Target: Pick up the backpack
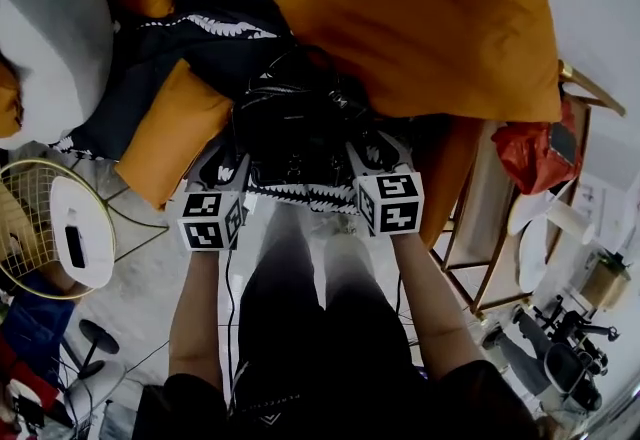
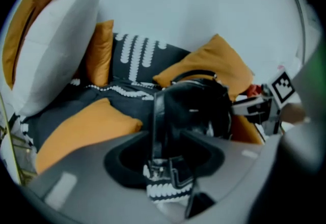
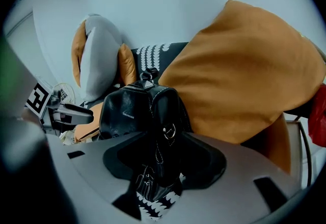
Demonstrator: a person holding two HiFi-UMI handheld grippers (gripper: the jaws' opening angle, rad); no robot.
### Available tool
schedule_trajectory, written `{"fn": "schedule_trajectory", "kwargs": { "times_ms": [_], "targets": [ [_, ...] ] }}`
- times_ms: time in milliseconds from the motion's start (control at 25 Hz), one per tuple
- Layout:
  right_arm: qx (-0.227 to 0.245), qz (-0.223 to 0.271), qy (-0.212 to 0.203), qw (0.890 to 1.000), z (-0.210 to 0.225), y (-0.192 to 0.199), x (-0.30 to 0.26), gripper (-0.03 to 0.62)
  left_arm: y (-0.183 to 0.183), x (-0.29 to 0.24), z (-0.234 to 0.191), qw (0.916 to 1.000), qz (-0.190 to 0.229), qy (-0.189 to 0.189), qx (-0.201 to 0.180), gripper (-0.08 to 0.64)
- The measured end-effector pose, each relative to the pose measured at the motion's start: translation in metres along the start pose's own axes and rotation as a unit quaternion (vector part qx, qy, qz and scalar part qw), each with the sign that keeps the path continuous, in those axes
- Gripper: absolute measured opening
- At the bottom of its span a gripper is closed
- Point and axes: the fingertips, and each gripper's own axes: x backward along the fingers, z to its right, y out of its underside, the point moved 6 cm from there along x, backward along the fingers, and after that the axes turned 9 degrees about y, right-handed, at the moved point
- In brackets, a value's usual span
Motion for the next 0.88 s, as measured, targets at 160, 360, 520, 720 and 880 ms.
{"fn": "schedule_trajectory", "kwargs": {
  "times_ms": [160, 360, 520, 720, 880],
  "targets": [
    [-0.002, -0.007, 0.000, 1.000, 0.000, 0.000, -0.014, 0.187, -0.005, -0.012, -0.005, 0.9999, 0.000, 0.014, -0.006, 0.198],
    [0.004, -0.015, 0.001, 1.000, 0.001, 0.001, -0.027, 0.204, -0.009, -0.026, -0.013, 0.9996, -0.004, 0.027, -0.008, 0.217],
    [0.009, -0.015, -0.006, 1.000, -0.001, 0.002, -0.033, 0.207, -0.010, -0.035, -0.013, 0.9993, -0.004, 0.036, -0.008, 0.227],
    [0.013, -0.020, -0.007, 1.000, -0.002, 0.004, -0.041, 0.207, -0.009, -0.044, -0.014, 0.9993, -0.002, 0.038, -0.004, 0.229],
    [0.016, -0.019, 0.001, 1.000, -0.002, 0.004, -0.044, 0.194, -0.009, -0.049, -0.015, 0.9992, -0.005, 0.039, 0.001, 0.221]
  ]
}}
